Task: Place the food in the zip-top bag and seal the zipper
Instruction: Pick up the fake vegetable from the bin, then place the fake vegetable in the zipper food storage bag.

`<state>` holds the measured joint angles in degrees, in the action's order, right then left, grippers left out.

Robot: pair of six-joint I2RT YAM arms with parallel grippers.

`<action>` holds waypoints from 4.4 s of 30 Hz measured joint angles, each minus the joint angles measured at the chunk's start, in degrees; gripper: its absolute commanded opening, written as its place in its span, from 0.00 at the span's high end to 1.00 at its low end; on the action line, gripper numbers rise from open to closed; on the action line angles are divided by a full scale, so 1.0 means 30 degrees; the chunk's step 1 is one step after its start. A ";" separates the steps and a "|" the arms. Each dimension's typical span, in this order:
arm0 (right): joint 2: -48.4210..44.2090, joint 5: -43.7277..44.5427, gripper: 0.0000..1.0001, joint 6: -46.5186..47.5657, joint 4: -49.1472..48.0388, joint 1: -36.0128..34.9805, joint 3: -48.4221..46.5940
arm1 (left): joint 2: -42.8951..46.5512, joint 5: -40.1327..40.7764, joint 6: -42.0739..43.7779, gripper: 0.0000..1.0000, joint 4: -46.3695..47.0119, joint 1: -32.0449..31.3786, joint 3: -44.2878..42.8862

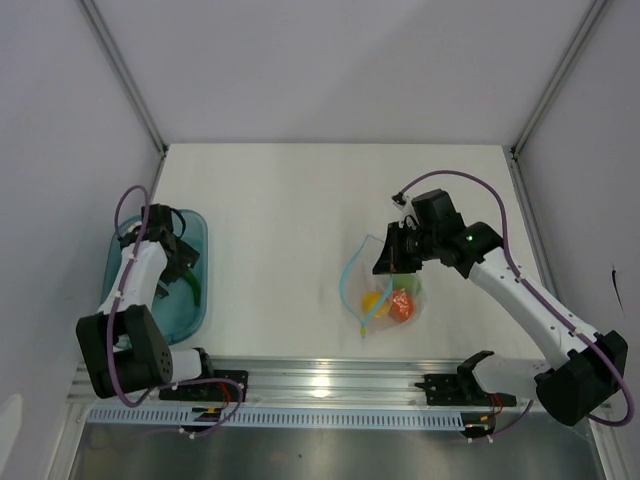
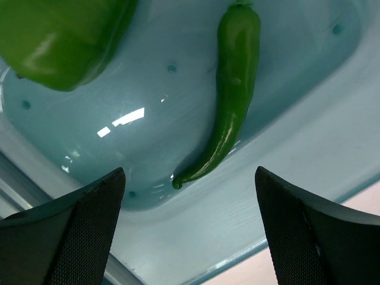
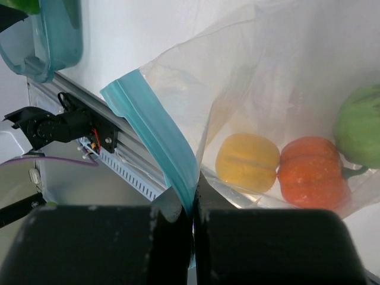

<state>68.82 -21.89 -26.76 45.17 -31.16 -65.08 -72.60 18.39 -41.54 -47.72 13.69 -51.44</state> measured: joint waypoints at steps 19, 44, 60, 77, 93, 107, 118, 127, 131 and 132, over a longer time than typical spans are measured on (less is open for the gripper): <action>0.0270 -0.0350 1.00 0.0146 -0.0313 0.0015 0.0189 | -0.5552 -0.2208 -0.0051 0.50 0.1945 0.1129 0.0248; 0.0736 0.0146 1.00 -0.0189 -0.0138 -0.0036 -0.0036 | 0.6885 -0.8422 0.2849 1.00 0.1384 -0.0583 -0.0211; 0.1071 0.0729 1.00 -0.0189 0.0117 0.0051 -0.0321 | 0.6215 -2.0254 0.4095 0.99 0.5289 -1.2866 0.0736; 0.1515 0.1435 1.00 -0.0168 0.0197 -0.0204 -0.0568 | 0.2994 -2.2877 0.4036 1.00 0.6142 -1.8447 0.0284; 0.0685 0.2324 1.00 -0.0211 0.0831 -0.1515 -0.0962 | -0.4218 -2.3511 0.3497 0.99 0.5865 -1.9227 -0.4080; -0.0153 0.2433 1.00 -0.0211 0.1435 -0.1974 -0.0962 | -0.6142 -2.2309 0.0954 0.99 0.6623 -1.9220 -0.4903; -0.0160 0.2521 1.00 -0.0466 0.1413 -0.2251 -0.0962 | -0.6645 -2.1281 -0.3155 0.90 0.8859 -1.9220 -0.5843; -0.0175 0.2718 1.00 -0.0678 0.1348 -0.2317 -0.0962 | -0.6419 -1.9489 -0.5807 0.29 1.0950 -1.9169 -0.3847; -0.0197 0.2798 1.00 -0.0670 0.1253 -0.2310 -0.0962 | -0.5311 -1.8032 -0.5406 0.21 1.0178 -1.9139 -0.3424; -0.0197 0.2812 1.00 -0.0670 0.1268 -0.2310 -0.0962 | -0.4830 -1.7668 -0.5180 0.19 0.9952 -1.9132 -0.3293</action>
<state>68.23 -13.45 -28.77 48.97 -38.09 -67.96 -87.09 -34.61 -57.08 -17.87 -43.70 -61.32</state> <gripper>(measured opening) 0.002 0.782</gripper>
